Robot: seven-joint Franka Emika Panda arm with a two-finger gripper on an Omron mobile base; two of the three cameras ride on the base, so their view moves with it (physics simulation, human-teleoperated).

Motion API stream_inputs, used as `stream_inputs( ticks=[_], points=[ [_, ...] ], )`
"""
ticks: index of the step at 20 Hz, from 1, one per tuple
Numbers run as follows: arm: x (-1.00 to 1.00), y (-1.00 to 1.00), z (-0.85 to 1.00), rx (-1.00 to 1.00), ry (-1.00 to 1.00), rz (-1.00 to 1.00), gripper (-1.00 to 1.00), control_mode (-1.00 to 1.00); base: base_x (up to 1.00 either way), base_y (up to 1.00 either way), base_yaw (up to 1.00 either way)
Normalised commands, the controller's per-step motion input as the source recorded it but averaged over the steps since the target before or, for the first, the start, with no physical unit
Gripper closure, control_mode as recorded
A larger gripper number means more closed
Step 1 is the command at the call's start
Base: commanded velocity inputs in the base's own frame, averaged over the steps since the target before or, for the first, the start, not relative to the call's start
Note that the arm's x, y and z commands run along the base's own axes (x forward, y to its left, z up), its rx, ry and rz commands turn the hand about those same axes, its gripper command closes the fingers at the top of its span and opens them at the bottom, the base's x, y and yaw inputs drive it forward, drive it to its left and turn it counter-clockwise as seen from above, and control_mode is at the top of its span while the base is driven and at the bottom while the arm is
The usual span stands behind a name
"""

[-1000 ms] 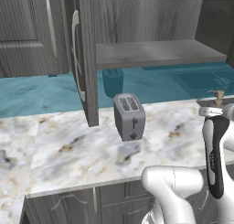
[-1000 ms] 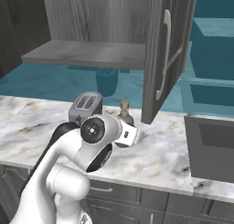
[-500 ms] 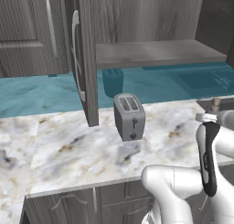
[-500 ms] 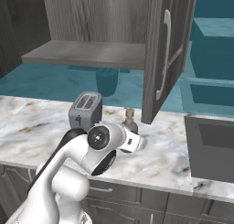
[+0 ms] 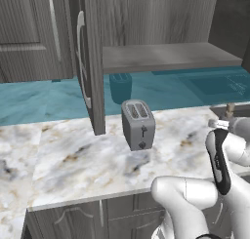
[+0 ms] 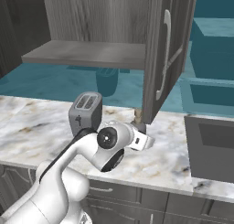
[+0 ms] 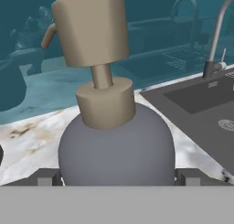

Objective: Open the cabinet. Pick the soap dispenser and place it next to the sink. Then close the cabinet.

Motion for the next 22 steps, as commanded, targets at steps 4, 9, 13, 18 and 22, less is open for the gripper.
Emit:
stream_inputs(
  ticks=[4,9,13,18,22],
  points=[
    [0.01,-0.42,0.0,-0.03,-0.01,0.0,1.0,-1.0,0.0,0.0,0.0],
    [-0.01,-0.48,0.01,0.0,0.0,0.0,1.0,-1.0,0.0,0.0,0.0],
    [0.0,-0.29,0.0,0.0,0.0,0.0,1.0,-1.0,0.0,0.0,0.0],
    [0.0,-0.17,0.0,0.0,0.0,0.0,1.0,-1.0,0.0,0.0,0.0],
    [0.0,-0.24,0.0,0.0,0.0,0.0,1.0,-1.0,0.0,0.0,0.0]
  ],
)
